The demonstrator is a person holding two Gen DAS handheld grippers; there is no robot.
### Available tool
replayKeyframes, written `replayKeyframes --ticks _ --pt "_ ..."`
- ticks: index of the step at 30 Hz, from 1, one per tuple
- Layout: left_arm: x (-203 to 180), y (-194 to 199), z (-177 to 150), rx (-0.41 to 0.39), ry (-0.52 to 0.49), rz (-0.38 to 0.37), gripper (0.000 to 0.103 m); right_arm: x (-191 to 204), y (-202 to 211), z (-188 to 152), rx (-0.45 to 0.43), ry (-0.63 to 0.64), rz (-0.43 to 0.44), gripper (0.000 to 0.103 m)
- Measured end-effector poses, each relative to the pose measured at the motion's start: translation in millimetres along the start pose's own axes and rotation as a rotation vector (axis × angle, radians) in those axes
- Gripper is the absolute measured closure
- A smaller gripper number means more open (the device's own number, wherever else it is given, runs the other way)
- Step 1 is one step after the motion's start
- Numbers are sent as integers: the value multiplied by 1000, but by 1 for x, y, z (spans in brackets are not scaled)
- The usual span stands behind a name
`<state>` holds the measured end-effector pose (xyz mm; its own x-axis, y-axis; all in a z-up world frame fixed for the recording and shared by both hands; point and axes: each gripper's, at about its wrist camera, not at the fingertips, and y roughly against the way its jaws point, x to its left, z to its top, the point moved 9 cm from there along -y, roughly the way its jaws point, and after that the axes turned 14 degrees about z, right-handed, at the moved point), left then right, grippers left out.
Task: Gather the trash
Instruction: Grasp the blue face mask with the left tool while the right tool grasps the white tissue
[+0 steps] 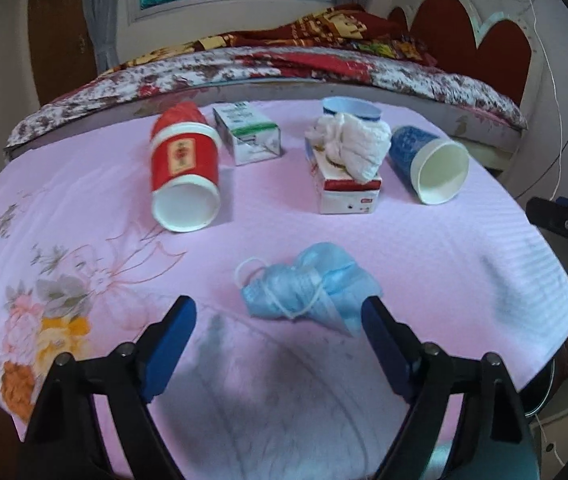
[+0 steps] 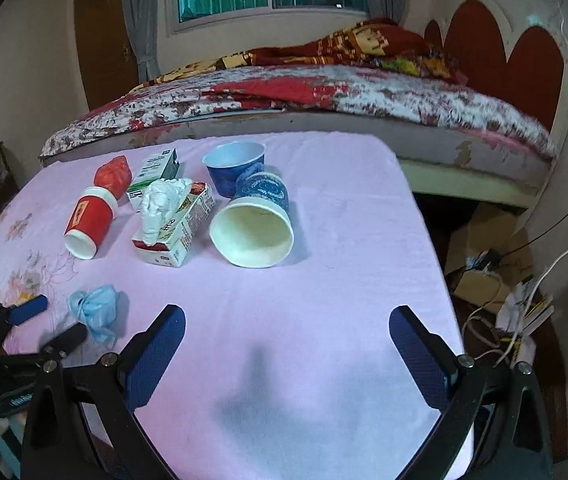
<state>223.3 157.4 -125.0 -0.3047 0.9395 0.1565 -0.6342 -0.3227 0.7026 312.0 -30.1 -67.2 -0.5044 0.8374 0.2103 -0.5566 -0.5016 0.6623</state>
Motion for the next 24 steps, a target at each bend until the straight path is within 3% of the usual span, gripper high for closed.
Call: replayKeyframes --ticks 2,6,8,9,13,20,21,23,24 --pt "-7 -10 1 10 -20 0 21 -6 -10 0 8 -15 -6 0" --pt "-18 -23 5 34 -31 -43 36 -12 -26 5 14 -37 1 0" --pt "-26 -24 12 23 -48 -75 60 -14 -36 11 16 -36 7 0" --pt "-30 -24 14 21 -56 -83 85 -14 -41 14 18 -34 13 0" --pt "-34 -24 24 3 -57 -94 89 -6 -56 28 19 -15 33 0" --pt "5 -14 40 -59 62 -87 90 42 -67 53 -62 74 127 2" --pt "13 -13 42 -66 80 -81 90 47 -68 54 -67 80 136 4" --pt "29 -12 44 -72 114 -70 90 57 -73 58 -74 89 164 23" --pt "36 -12 45 -73 124 -64 90 62 -77 59 -78 91 179 26"
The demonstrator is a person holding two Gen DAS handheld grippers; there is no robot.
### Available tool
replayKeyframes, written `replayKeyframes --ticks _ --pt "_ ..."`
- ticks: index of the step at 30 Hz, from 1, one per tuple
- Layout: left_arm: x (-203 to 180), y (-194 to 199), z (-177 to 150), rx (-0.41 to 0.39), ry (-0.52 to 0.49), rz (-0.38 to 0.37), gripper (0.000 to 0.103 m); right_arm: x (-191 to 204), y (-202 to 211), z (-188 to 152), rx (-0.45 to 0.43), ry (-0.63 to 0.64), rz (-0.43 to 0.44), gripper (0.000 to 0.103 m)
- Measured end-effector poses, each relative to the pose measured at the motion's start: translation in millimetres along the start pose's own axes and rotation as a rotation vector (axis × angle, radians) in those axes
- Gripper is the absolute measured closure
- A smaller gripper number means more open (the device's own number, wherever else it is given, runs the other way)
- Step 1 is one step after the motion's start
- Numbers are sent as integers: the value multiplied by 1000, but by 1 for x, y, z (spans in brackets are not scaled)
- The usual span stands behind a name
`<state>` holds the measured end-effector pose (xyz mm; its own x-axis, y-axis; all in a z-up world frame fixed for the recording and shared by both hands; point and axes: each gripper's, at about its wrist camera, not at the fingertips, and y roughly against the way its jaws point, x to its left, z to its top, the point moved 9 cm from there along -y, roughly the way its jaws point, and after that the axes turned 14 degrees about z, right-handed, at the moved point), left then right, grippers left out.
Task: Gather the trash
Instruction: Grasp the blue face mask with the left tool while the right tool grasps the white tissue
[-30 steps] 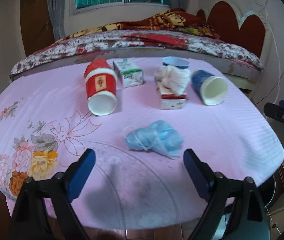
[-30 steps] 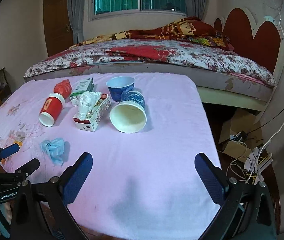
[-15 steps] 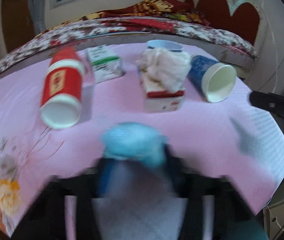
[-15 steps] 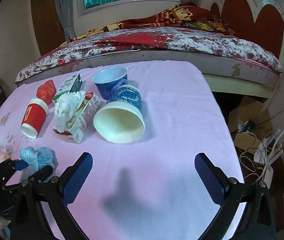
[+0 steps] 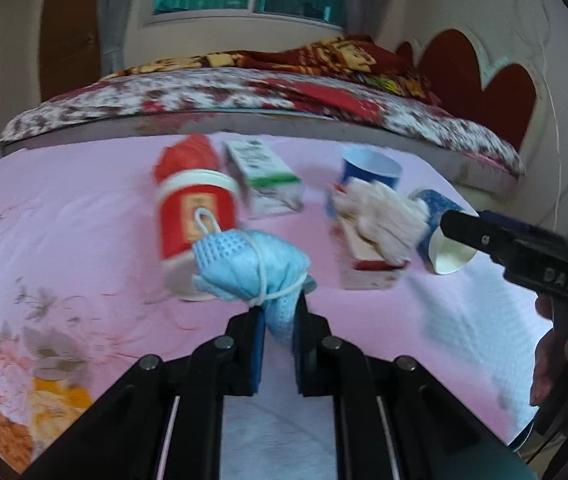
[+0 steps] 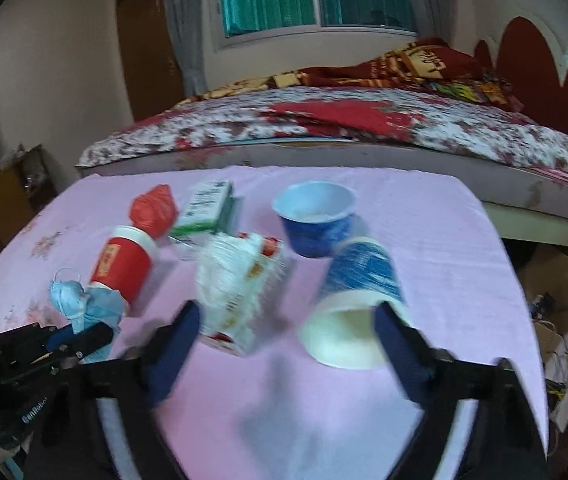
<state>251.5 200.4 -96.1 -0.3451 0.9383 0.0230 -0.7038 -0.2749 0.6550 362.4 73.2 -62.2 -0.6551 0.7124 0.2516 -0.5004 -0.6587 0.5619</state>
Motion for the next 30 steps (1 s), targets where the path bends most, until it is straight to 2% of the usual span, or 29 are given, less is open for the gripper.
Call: replayKeyframes --ticks 6,9,10,12,13,17,25,30 --pt "19 -6 7 -1 -1 24 90 23 -27 5 3 19 54 32" --pt "23 -5 8 -4 -8 26 90 33 -43 5 29 24 67 47" --pt "24 -4 9 -4 -11 25 90 35 -47 4 38 25 63 56" --pt "25 -3 9 -3 -20 19 90 34 -53 0 58 14 62 67" --pt "24 -1 9 -4 -24 16 90 34 -56 -1 64 9 66 77" --pt "19 4 6 -11 -38 10 90 34 -46 -4 55 1 85 77" --pt "-9 19 -3 -14 -65 -29 90 21 0 -6 26 -30 98 77" --pt "-25 32 -6 -23 -85 -50 90 9 29 -6 1 -43 68 77"
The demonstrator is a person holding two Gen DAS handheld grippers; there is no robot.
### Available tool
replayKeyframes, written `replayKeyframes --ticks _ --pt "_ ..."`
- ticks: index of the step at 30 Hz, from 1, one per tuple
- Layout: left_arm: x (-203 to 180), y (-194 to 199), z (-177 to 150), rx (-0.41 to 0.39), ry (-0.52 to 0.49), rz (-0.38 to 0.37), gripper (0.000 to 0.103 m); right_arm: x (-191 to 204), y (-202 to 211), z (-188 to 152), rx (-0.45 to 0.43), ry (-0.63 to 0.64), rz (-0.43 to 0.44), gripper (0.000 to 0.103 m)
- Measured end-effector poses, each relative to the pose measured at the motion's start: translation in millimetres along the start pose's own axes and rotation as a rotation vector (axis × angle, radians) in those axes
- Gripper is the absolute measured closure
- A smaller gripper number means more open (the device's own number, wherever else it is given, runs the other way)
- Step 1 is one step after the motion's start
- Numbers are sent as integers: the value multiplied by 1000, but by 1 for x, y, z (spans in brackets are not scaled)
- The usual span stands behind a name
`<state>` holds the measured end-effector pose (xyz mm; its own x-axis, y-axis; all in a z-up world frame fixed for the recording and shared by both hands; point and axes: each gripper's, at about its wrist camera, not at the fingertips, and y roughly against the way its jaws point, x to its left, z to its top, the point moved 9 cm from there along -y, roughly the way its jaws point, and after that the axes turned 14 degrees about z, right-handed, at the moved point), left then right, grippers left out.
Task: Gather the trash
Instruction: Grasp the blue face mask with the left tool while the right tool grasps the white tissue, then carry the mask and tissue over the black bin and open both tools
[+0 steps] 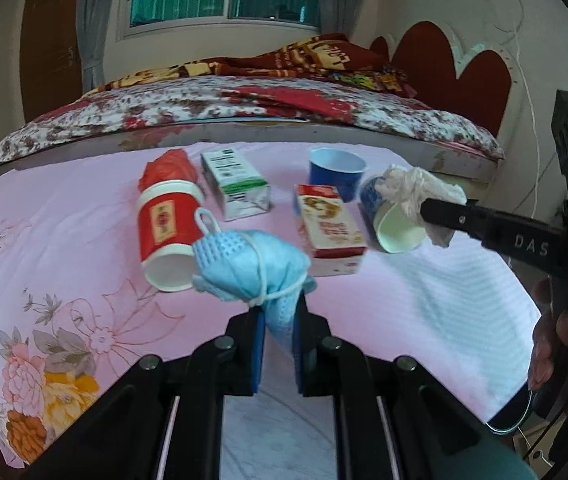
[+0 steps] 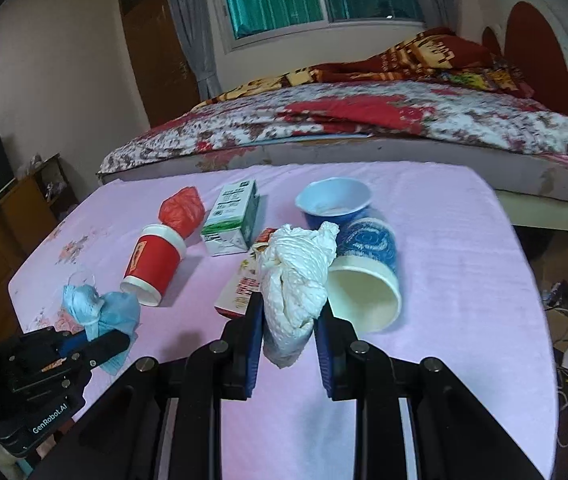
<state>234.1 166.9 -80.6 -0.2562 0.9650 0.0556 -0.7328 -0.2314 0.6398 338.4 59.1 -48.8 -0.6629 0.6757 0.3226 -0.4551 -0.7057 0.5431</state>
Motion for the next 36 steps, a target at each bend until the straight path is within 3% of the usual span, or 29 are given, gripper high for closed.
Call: replayKeyframes --ticks 10,14,21,28,36 --pt "-19 13 -10 7 -26 -22 90 -26 9 -35 92 -99 19 77" --pt "-18 13 -10 10 -23 -24 90 -22 17 -37 80 -64 3 83" --pt "-35 19 -13 9 -32 -55 90 -20 51 -40 69 -12 -51 83" --pt "-77 37 -17 -5 -73 -126 91 -40 100 -63 73 -26 -122 83" --pt "-151 66 -28 -16 -165 -237 91 -77 181 -92 25 -88 -220 83"
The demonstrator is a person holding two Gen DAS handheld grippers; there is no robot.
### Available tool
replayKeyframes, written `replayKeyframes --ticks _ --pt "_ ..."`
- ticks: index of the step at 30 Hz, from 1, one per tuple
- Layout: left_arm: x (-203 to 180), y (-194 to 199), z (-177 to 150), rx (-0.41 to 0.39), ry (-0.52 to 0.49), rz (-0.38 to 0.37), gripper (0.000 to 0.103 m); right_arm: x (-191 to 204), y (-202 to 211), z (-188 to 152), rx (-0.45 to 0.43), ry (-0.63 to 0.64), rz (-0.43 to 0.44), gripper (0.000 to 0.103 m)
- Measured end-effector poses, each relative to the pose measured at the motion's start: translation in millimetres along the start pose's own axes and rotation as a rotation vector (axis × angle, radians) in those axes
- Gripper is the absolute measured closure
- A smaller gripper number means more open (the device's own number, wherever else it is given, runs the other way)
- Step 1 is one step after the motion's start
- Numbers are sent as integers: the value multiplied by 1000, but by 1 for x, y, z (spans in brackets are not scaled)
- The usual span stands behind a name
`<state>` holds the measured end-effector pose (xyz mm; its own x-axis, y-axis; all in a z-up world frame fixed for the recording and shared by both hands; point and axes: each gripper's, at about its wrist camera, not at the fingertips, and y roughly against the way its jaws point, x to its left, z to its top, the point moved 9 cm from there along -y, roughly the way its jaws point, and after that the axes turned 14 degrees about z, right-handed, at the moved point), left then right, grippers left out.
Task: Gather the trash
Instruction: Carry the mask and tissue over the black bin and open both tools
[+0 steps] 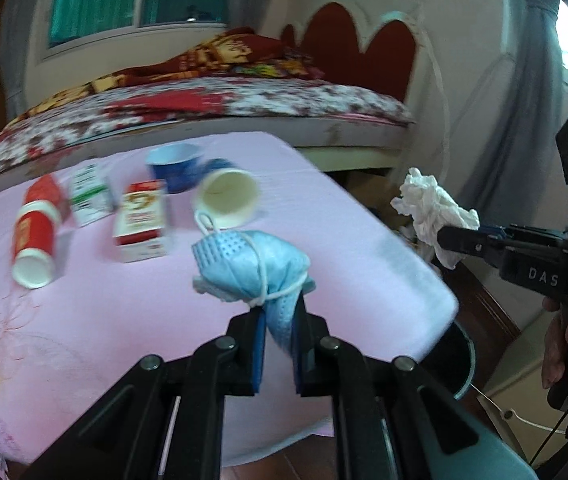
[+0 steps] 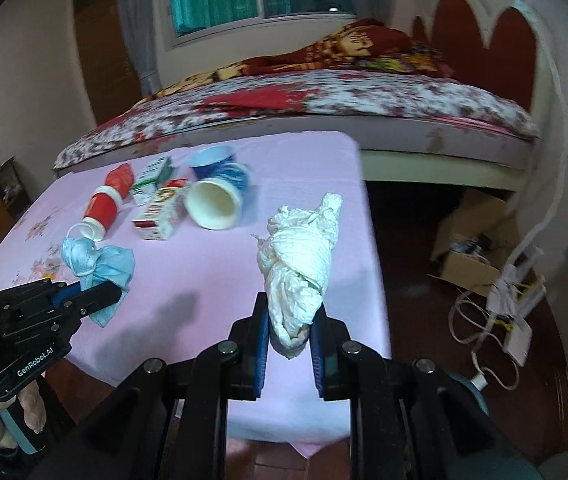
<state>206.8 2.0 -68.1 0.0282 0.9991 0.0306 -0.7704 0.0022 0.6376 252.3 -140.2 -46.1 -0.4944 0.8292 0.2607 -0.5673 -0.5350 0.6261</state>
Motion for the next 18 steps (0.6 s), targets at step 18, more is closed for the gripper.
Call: replayKeyframes --ticks 18 --pt "-166 22 -21 14 -205 -222 91 -118 117 -92 -22 -164 -187 83"
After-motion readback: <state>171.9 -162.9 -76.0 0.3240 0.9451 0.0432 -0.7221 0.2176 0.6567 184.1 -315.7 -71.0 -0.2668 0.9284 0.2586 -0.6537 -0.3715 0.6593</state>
